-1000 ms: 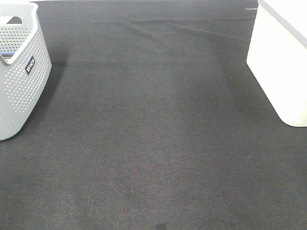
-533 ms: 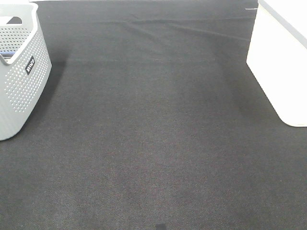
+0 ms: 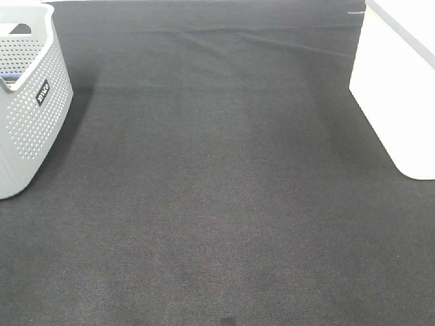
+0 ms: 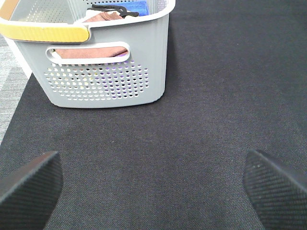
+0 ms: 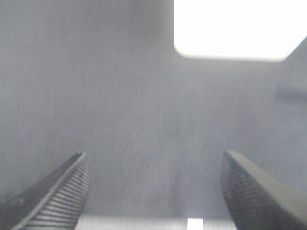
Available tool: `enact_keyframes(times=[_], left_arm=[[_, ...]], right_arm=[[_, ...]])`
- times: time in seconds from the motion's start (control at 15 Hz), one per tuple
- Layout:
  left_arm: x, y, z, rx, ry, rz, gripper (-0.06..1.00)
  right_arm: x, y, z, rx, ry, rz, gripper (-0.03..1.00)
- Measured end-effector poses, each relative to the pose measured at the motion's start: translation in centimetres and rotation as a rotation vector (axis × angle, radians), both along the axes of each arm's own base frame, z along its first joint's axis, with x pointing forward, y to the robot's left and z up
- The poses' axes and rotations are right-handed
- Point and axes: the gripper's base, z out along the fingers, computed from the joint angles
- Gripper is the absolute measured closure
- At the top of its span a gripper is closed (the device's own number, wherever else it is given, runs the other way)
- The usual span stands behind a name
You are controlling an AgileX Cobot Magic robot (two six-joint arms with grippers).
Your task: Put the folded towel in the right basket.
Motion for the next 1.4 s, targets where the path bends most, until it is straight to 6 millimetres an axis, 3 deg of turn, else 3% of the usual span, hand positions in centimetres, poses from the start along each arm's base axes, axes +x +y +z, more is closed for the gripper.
enact_keyframes(times=[0.27,1.4], left_arm=[[0.0,0.0,0.0,0.000,0.000,0.000,-0.03],[0.0,0.0,0.0,0.000,0.000,0.000,-0.03]], right_arm=[[-2.2,-0.4,0.0,-0.015,-0.141,-0.030,0.25],[-2.3,-0.5,-0.2,0.000,-0.143,-0.047,0.25]])
